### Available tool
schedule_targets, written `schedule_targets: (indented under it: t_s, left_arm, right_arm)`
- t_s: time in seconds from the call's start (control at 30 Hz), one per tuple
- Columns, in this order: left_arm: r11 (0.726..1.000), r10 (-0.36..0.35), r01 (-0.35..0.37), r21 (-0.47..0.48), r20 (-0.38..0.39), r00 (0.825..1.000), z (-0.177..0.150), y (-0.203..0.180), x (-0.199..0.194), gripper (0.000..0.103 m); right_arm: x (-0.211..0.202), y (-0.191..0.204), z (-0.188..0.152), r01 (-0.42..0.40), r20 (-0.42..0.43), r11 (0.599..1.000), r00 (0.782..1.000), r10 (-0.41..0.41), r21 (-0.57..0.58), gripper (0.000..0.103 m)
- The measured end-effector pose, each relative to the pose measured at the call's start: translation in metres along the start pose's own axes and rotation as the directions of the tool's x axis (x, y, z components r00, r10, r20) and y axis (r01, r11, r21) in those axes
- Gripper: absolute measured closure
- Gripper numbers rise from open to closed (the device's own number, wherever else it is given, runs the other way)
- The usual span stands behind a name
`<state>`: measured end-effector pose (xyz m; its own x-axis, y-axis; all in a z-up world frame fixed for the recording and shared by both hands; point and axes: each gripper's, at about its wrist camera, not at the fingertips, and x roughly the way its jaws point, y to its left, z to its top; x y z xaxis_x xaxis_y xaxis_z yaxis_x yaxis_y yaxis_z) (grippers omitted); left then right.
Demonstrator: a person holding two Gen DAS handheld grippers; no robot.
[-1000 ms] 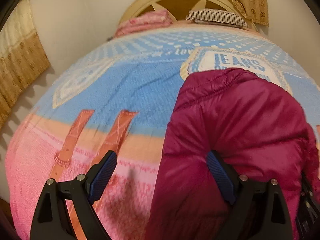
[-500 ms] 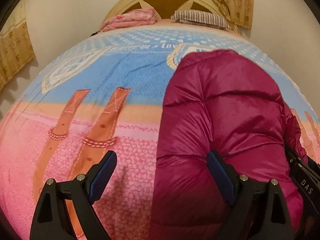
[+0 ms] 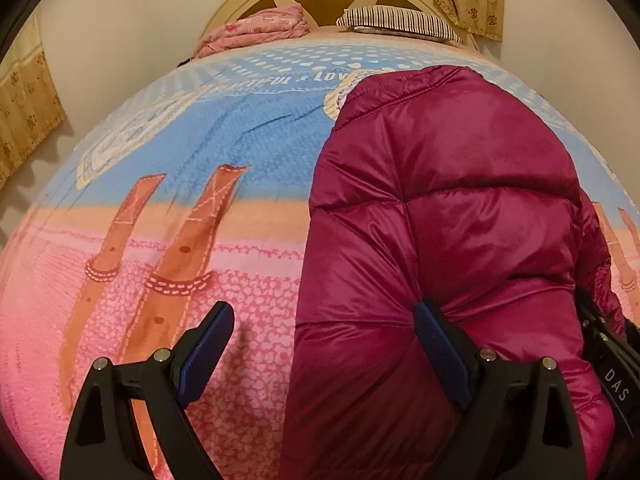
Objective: Fold large clothes
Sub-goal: 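Grasp the magenta jacket bundle with the left gripper while the right gripper grasps its edge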
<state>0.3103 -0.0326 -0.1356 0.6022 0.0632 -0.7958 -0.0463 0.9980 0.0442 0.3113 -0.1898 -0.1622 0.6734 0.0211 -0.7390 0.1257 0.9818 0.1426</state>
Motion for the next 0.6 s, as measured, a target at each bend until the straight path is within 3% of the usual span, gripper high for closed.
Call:
schedule_targets:
  t_s: [0.13, 0.4, 0.6]
  left_arm:
    - [0.999, -0.029, 0.029, 0.025, 0.015, 0.999, -0.002, -0.005, -0.003, 0.025]
    - [0.995, -0.056, 0.052, 0.081, 0.04, 0.998, -0.004, -0.018, -0.008, 0.05]
    - [0.995, -0.07, 0.064, 0.081, 0.065, 0.995, -0.006, -0.02, -0.011, 0.06]
  right_arm:
    - [-0.002, 0.007, -0.002, -0.011, 0.005, 0.999, 1.0, 0.011, -0.031, 0.051]
    - [0.0, 0.006, -0.002, -0.035, -0.004, 0.999, 0.999, 0.035, -0.026, 0.055]
    - [0.001, 0.006, -0.002, -0.045, -0.003, 0.999, 0.999, 0.045, -0.025, 0.057]
